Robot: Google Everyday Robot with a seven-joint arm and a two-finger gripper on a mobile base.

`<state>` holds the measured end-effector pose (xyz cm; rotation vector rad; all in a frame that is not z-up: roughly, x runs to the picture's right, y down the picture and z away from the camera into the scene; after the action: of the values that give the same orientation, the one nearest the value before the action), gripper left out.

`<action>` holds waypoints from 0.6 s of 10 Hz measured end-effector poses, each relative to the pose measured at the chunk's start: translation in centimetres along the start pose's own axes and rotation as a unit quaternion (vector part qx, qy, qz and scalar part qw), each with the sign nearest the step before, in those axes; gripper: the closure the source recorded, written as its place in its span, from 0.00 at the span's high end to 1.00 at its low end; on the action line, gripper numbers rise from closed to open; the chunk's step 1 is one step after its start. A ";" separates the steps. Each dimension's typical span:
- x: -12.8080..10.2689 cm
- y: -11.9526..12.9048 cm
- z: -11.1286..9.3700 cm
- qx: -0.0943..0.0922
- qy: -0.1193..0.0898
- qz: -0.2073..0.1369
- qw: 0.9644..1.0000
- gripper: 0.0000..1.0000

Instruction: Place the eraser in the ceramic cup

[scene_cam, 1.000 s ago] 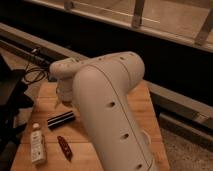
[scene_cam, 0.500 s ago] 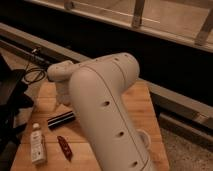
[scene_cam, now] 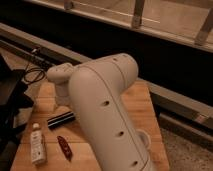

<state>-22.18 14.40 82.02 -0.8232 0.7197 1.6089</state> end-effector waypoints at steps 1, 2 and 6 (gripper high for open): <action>-0.3 0.0 1.0 -0.021 0.000 0.007 1.000 0.80; -0.5 0.2 1.6 -0.034 -0.001 0.009 0.999 0.80; -0.8 0.8 3.5 -0.039 0.001 0.023 0.999 0.80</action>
<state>-23.30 16.68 84.70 -0.8695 0.6853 1.6873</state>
